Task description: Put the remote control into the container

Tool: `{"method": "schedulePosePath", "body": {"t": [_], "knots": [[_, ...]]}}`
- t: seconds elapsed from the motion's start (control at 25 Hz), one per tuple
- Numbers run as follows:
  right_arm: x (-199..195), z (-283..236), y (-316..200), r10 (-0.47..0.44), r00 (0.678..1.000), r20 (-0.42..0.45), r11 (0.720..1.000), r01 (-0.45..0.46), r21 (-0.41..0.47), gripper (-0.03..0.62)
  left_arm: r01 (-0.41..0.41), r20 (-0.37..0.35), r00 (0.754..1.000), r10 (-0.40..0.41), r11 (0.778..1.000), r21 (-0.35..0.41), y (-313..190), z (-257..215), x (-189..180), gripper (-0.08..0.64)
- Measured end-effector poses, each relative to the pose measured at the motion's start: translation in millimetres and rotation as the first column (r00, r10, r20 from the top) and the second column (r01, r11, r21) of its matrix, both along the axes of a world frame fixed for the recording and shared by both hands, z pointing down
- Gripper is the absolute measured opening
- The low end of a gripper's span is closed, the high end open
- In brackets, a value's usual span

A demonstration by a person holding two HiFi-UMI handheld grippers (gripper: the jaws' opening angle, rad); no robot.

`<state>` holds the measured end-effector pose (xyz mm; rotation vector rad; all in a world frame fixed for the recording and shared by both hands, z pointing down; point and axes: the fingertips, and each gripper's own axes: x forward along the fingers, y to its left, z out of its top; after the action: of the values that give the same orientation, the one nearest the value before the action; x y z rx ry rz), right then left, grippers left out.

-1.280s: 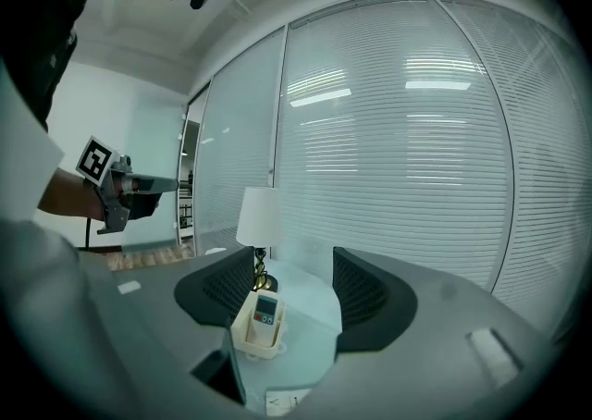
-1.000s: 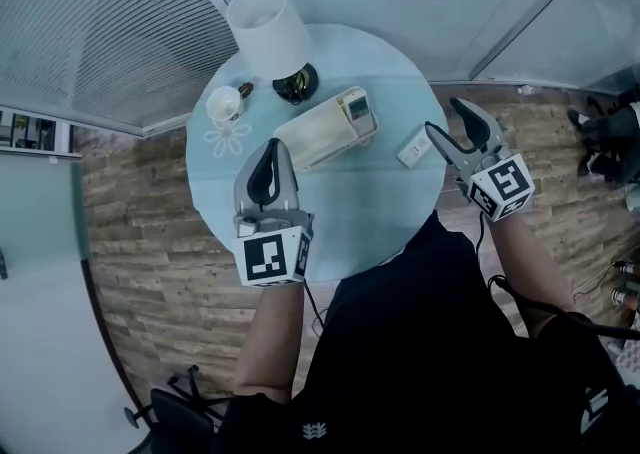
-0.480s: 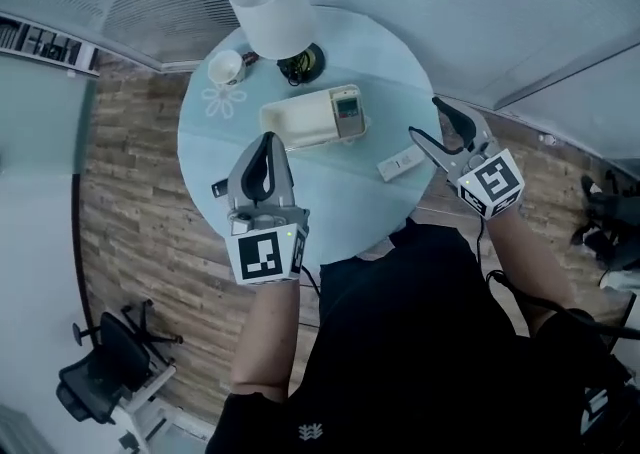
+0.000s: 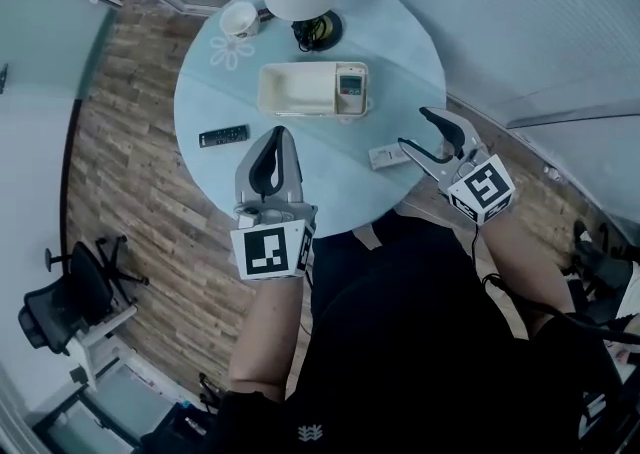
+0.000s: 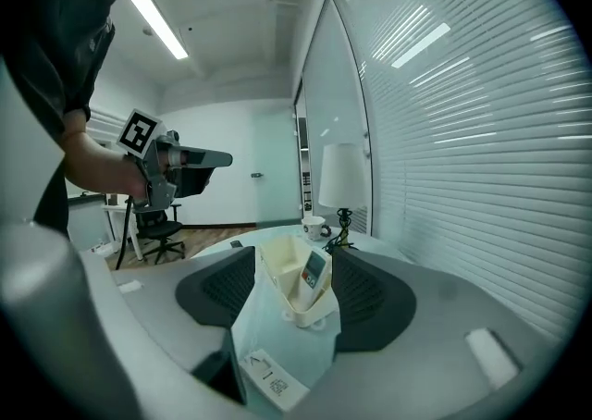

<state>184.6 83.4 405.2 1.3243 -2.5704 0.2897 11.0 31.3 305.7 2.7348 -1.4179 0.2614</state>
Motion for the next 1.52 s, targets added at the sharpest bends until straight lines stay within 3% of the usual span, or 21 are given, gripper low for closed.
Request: {"method": "schedulePosePath", "body": {"t": [0.36, 0.8, 1.04, 1.28, 1.52], "knots": [[-14, -18, 17, -0.052, 0.999, 0.010, 0.998, 0.052, 0.020, 0.261, 0.035, -0.005, 0.999, -0.035, 0.998, 0.059, 29, -30, -10, 0.000], [-32, -34, 58, -0.048, 0.997, -0.052, 0.999, 0.049, 0.016, 0.250, 0.067, -0.055, 0.996, -0.065, 0.997, 0.028, 79, -20, -39, 0.000], [-37, -29, 63, -0.138, 0.988, -0.066, 0.990, 0.137, -0.015, 0.242, 0.158, -0.091, 0.984, -0.152, 0.986, 0.060, 95, -35, -52, 0.000], [-36, -12, 42, -0.316, 0.945, -0.080, 0.949, 0.314, -0.036, 0.235, 0.323, -0.072, 0.945, -0.319, 0.945, 0.050, 95, -24, -51, 0.000], [-34, 9, 36, -0.520, 0.850, -0.090, 0.854, 0.516, -0.058, 0.227, 0.469, -0.038, 0.883, -0.468, 0.883, 0.007, 107, -9, -29, 0.000]]}}
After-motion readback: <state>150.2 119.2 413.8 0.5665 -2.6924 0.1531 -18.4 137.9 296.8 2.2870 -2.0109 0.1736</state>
